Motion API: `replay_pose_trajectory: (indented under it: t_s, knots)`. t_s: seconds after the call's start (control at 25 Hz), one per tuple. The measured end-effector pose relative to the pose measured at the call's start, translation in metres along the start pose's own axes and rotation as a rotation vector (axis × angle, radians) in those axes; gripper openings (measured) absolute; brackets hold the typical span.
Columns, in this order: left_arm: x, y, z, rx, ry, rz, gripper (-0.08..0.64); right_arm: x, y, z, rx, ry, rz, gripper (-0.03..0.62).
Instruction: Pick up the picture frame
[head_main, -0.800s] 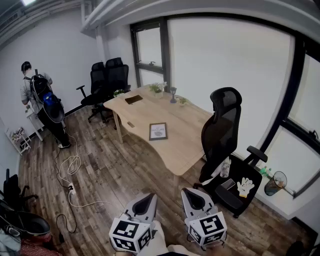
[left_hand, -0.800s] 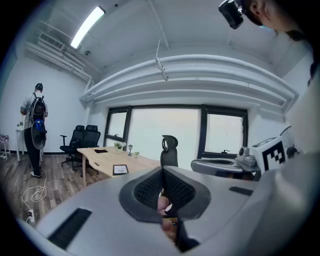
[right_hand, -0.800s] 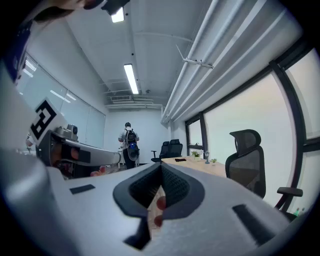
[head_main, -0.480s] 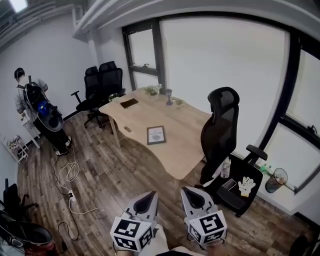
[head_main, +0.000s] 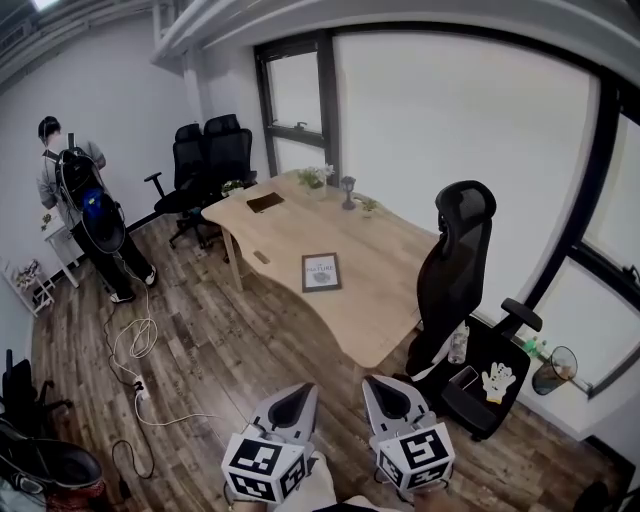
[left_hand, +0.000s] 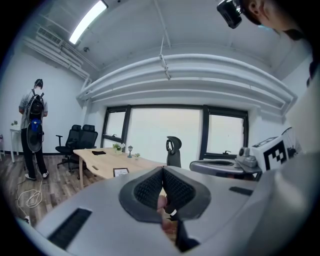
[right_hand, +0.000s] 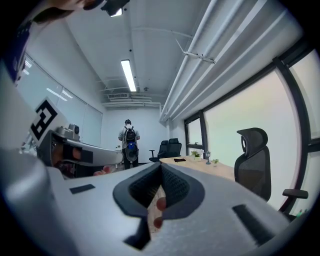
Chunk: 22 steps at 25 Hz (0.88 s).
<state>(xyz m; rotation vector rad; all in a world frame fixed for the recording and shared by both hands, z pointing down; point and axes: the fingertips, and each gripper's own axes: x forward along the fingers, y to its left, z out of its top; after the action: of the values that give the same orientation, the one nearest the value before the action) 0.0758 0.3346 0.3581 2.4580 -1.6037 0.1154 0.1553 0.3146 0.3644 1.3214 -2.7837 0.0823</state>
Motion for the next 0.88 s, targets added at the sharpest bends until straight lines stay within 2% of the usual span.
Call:
replay_pose_trajectory:
  t_s: [0.88]
  knots:
    - [0.057,0.089,0.0,-0.042,0.023,-0.007,0.005,0.107,-0.011,-0.019,-0.023,0.081,0.001,0.002]
